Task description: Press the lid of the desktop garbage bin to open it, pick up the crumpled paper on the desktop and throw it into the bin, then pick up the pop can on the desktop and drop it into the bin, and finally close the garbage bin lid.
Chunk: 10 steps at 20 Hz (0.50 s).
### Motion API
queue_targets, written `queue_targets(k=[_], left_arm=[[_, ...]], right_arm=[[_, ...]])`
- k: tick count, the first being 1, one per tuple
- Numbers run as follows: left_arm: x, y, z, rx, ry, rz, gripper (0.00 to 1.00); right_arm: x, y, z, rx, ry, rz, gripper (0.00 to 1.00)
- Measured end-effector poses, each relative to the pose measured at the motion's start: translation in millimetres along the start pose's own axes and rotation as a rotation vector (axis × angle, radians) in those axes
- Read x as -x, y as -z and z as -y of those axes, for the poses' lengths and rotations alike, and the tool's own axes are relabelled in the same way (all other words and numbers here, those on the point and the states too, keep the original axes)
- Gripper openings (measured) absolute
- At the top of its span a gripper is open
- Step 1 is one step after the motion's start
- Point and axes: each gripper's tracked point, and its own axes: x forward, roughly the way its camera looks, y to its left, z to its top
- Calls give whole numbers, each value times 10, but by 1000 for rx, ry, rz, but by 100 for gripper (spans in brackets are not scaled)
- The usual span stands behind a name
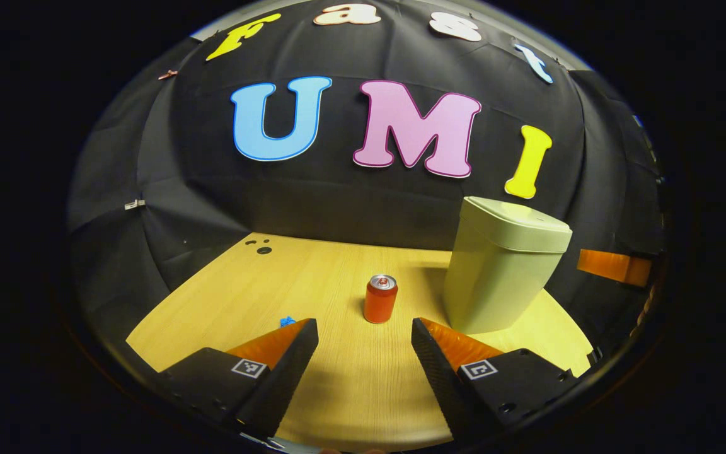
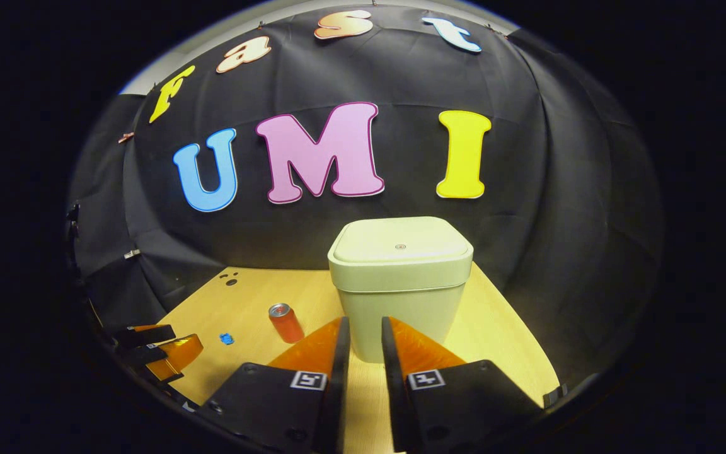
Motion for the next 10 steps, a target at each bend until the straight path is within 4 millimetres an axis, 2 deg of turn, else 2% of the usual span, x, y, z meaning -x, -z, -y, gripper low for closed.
queue_targets(k=[1,2,3,4,5,7,8,10], left_arm=[[-8,11,-2,0,0,-1,96],[-15,5,-6,2,-1,-2,96],[-17,9,0,3,-1,-4,96],[-20,5,-1,4,-2,-4,96],[-23,7,4,4,-2,-4,96],[-32,15,12,4,-3,-3,96],[-33,11,18,4,-3,-4,96],[-31,27,30,3,-3,-5,96]], right_arm=[[0,-6,1,7,-2,5,22],[-8,-3,-10,15,-10,7,24],[-19,-10,-9,25,-7,4,15],[-35,-44,1,26,-4,5,16],[-19,-6,4,28,-4,1,6],[-29,18,-10,31,-17,-4,7],[25,-1,-17,29,-25,-5,6],[-18,8,-71,33,-55,-10,5]])
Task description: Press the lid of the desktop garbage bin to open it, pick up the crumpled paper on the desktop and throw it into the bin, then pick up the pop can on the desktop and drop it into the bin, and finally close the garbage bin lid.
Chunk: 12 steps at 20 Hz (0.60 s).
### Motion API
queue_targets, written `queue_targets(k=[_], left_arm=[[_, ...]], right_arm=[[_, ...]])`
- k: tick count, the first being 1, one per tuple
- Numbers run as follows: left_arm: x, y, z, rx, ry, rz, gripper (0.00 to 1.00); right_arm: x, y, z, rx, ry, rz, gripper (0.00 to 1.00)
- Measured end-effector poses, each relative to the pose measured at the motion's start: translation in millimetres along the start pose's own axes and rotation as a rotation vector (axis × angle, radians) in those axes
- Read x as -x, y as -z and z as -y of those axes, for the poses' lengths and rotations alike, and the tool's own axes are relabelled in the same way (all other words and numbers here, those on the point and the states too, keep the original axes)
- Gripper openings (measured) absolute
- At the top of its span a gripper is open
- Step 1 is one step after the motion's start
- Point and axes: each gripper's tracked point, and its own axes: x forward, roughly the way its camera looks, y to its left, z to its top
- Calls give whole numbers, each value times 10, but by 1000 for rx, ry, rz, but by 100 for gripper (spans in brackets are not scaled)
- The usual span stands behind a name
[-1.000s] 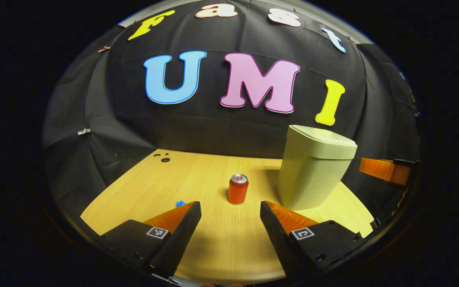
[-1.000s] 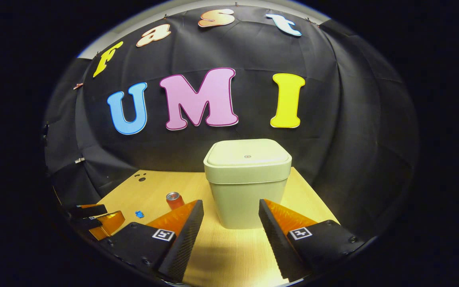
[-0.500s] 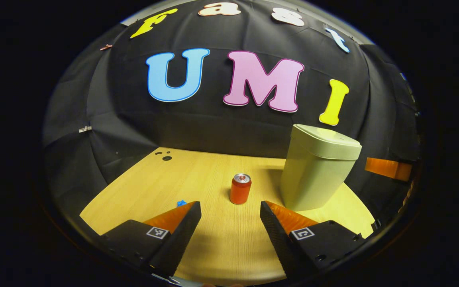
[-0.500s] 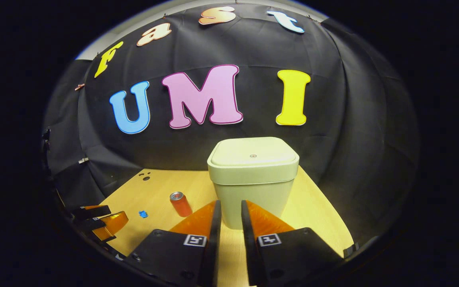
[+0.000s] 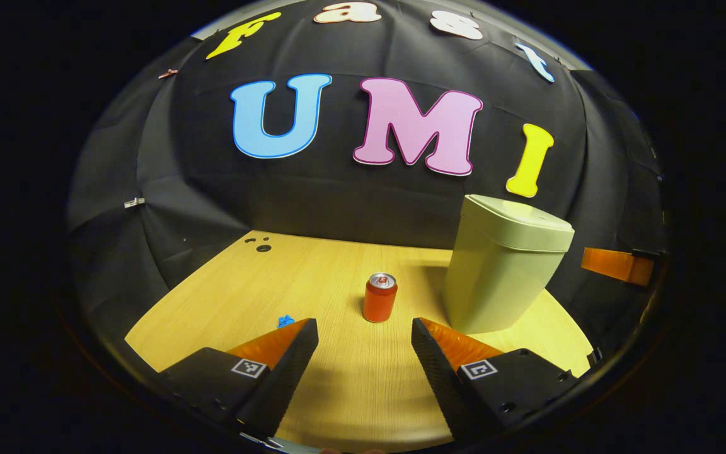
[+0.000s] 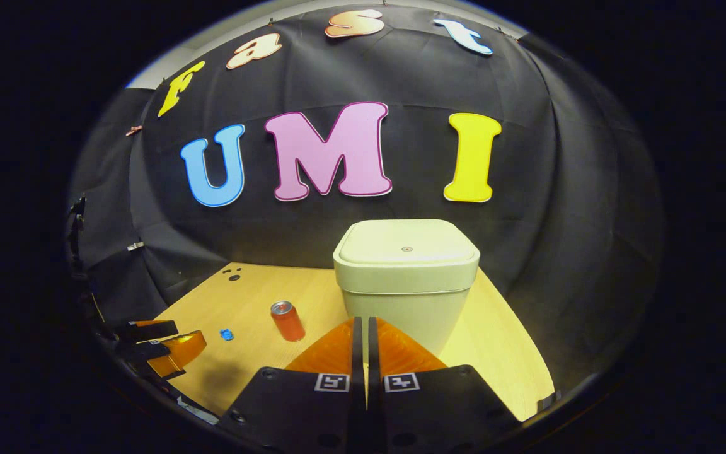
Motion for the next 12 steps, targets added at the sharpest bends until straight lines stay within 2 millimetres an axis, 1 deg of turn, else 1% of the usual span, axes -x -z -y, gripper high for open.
queue_targets(k=[4,6,8,12], left_arm=[[-5,28,8,-2,-7,-6,96],[-10,45,16,-12,-12,-12,96],[-6,46,27,-14,-11,-11,96],[-24,83,57,-19,-14,-22,96]], right_arm=[[-53,-45,-70,-17,-52,-3,5],[-107,-106,-92,0,-65,-4,5],[-142,-214,-105,-6,-84,5,5],[-332,-438,-34,-29,-79,13,5]])
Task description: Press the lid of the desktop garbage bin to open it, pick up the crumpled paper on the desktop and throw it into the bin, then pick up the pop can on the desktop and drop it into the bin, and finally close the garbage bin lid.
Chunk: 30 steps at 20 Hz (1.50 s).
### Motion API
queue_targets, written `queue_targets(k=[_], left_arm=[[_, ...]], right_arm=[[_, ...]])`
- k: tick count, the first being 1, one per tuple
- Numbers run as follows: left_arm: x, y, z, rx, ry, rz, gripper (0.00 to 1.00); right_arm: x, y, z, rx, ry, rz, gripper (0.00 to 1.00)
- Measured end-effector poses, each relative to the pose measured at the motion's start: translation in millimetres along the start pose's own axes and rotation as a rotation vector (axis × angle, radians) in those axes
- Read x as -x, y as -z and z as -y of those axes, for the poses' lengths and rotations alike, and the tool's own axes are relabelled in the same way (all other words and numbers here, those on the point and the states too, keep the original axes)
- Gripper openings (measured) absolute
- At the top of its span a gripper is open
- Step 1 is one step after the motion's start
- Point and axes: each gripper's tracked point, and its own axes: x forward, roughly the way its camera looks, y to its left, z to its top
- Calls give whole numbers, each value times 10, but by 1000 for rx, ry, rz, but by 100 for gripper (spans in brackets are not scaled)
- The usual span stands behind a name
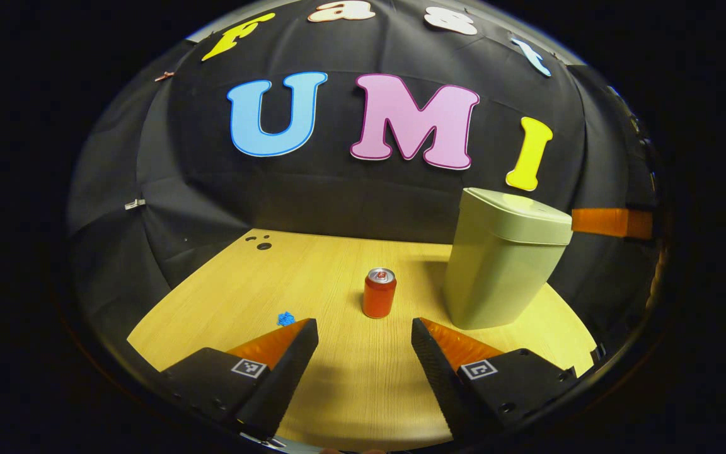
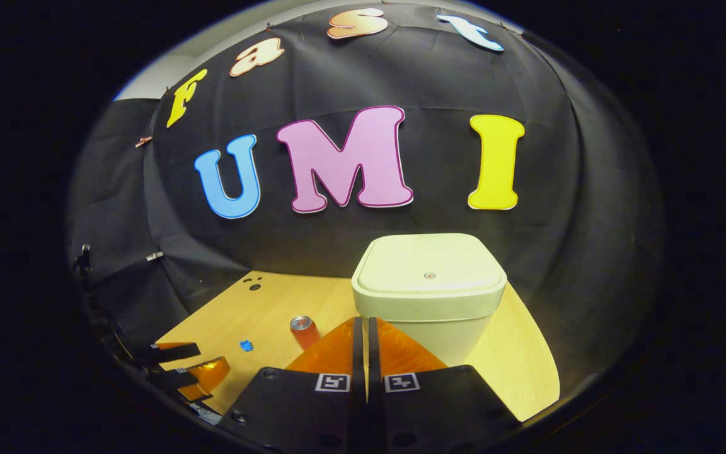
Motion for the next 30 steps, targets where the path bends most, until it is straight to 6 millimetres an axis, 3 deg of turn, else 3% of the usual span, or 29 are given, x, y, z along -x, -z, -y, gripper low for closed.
queue_targets(k=[8,13,17,23,30], left_arm=[[-10,68,-71,1,-45,-30,96],[-25,109,-170,10,-109,-37,96],[-22,173,-233,22,-167,-67,96],[-10,107,-193,15,-214,-69,96],[-20,-97,68,-37,-155,-24,96]], right_arm=[[-490,-361,479,54,69,34,5],[-803,-296,691,67,87,8,5],[-989,-182,691,79,59,-18,5],[-1038,-164,686,60,38,-6,5],[-1042,-89,692,67,2,27,5]])
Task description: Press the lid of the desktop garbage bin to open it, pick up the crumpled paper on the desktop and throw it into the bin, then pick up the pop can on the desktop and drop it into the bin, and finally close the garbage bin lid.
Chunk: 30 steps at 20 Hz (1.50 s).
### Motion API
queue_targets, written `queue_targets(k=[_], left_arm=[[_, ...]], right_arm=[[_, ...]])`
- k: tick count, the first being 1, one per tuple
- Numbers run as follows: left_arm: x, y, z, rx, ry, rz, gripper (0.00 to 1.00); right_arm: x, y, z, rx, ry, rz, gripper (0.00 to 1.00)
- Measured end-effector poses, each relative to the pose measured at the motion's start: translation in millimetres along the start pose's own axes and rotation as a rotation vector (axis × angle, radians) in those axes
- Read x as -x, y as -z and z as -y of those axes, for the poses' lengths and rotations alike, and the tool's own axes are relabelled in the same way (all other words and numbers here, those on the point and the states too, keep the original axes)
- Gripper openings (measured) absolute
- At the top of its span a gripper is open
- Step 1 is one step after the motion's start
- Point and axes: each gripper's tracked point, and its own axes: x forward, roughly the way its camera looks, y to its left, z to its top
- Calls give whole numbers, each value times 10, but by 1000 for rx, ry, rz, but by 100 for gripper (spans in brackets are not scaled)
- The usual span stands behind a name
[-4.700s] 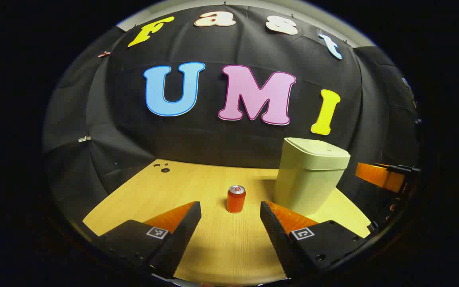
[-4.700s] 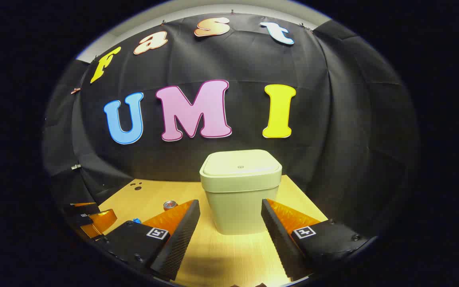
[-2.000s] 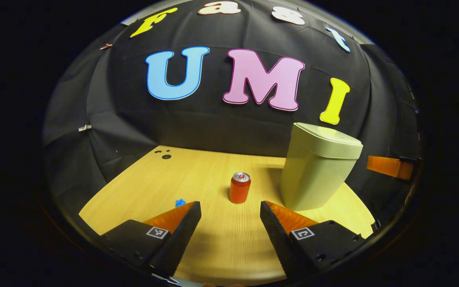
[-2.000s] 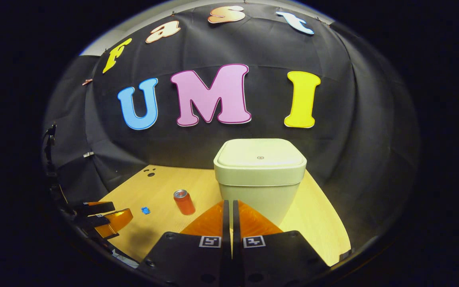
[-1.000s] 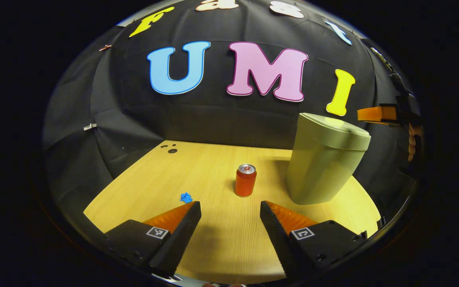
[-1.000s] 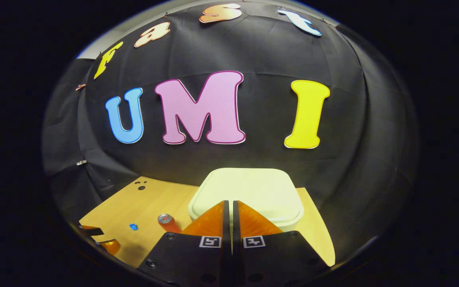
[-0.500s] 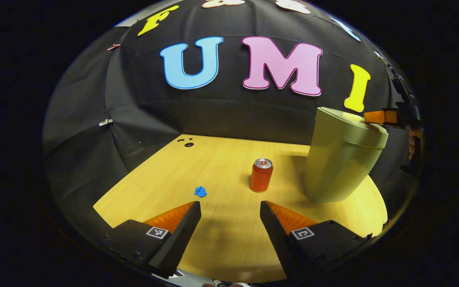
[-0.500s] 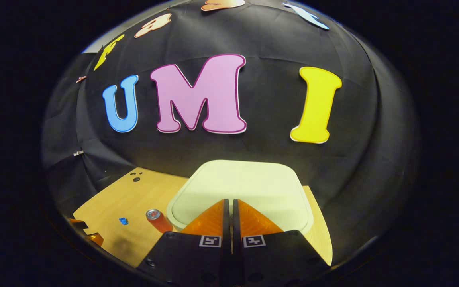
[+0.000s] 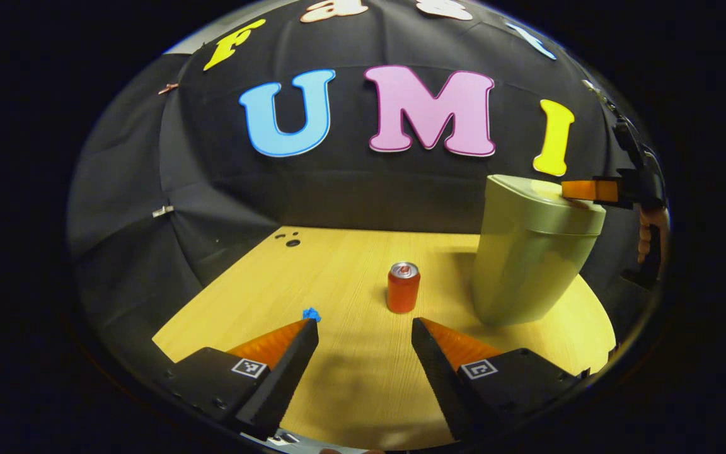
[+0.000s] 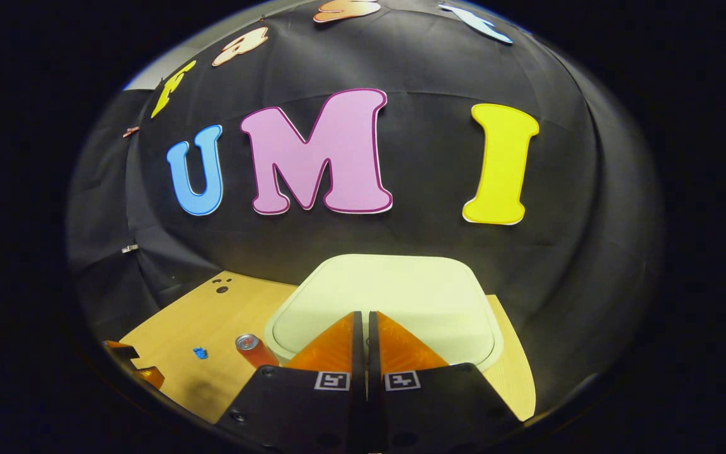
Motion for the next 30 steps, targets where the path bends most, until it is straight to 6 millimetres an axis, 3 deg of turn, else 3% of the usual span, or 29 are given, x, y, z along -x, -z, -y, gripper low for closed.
queue_targets(k=[6,11,14,20,30], left_arm=[[-6,-256,129,-36,39,55,99],[-83,-182,164,-25,85,31,99],[-202,-194,34,0,80,20,99],[-454,-200,-291,43,58,33,99],[-797,253,-1017,55,-21,-39,98]], right_arm=[[52,-145,-35,8,-18,30,5],[289,-424,-32,-16,24,103,5],[427,-483,-31,-28,49,111,5],[675,-388,-115,-13,87,98,5],[944,66,-231,-61,136,19,5]])
